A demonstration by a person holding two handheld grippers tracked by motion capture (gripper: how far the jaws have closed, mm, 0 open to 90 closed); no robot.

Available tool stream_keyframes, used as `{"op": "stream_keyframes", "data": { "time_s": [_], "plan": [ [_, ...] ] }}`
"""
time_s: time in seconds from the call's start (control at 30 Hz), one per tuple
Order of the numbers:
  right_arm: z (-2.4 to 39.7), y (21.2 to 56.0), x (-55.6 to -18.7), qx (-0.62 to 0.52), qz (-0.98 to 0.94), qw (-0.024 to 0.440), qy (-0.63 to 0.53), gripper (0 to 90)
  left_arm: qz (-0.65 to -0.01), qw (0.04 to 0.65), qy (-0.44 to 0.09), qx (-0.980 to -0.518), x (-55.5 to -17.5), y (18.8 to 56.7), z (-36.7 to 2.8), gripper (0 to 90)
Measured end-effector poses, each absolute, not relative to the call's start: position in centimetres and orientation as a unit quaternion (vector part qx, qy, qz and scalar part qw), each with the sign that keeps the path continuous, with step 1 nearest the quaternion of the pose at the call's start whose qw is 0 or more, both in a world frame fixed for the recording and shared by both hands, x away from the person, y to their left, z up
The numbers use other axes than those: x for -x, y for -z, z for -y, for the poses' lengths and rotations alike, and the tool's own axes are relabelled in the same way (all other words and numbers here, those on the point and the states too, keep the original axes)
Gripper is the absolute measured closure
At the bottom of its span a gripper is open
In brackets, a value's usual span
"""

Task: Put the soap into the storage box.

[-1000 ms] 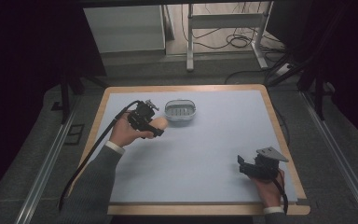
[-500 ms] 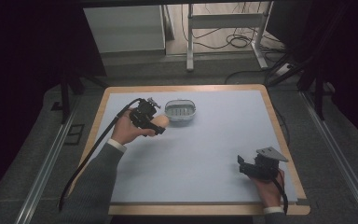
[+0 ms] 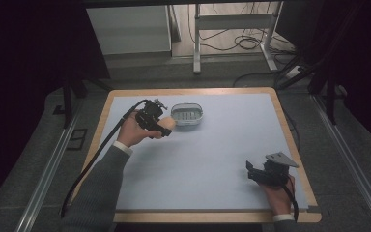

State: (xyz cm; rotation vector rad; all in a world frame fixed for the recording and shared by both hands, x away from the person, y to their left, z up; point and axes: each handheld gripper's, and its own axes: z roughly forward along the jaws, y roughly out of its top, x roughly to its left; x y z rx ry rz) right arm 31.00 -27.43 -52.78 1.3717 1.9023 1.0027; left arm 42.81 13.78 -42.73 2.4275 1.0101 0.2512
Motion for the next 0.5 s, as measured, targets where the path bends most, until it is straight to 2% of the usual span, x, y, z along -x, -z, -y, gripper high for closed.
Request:
{"op": "stream_keyframes", "data": {
  "time_s": [0.5],
  "plan": [
    [27.4, 52.8, -31.0, -0.515, -0.713, 0.291, -0.376, 8.7, -0.378, 0.248, -0.087, -0.888, -44.5, 43.3, -13.3, 32.5]
  ]
}}
